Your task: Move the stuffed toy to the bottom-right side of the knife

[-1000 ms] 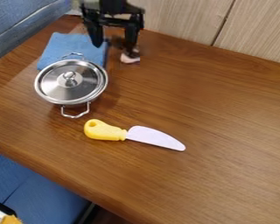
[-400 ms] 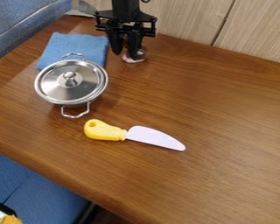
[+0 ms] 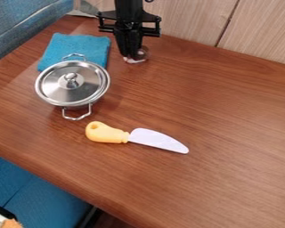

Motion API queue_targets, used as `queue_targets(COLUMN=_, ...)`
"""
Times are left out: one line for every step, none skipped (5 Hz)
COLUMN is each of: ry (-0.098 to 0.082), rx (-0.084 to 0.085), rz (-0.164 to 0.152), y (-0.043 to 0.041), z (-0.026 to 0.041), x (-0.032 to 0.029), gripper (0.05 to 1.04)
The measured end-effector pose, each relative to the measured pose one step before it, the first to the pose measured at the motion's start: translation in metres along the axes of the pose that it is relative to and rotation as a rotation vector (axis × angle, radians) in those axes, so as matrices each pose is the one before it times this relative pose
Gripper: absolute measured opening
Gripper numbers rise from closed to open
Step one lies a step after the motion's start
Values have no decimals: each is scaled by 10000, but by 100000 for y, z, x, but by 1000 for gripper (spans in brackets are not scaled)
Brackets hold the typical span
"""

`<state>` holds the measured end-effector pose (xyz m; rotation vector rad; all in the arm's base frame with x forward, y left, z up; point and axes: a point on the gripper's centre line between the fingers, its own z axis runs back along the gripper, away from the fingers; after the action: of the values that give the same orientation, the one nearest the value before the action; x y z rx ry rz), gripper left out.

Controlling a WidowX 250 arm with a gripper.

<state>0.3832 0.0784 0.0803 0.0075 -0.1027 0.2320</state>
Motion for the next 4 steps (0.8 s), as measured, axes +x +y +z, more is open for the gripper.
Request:
queue_targets(ry=113, rx=-224, rz=233, y=-12, z=277, x=-205, gripper=125)
queue_targets(ry=139, rx=-377, rz=225, y=128, z=785, x=-308, gripper=125)
queue_targets(ry=-719, rx=-217, rz=40, y=-289, z=3485, x=-100, gripper=122)
queue_targets(ry=-216, rx=-129, rz=-224, y=-678, z=2013, x=-1897, gripper=122)
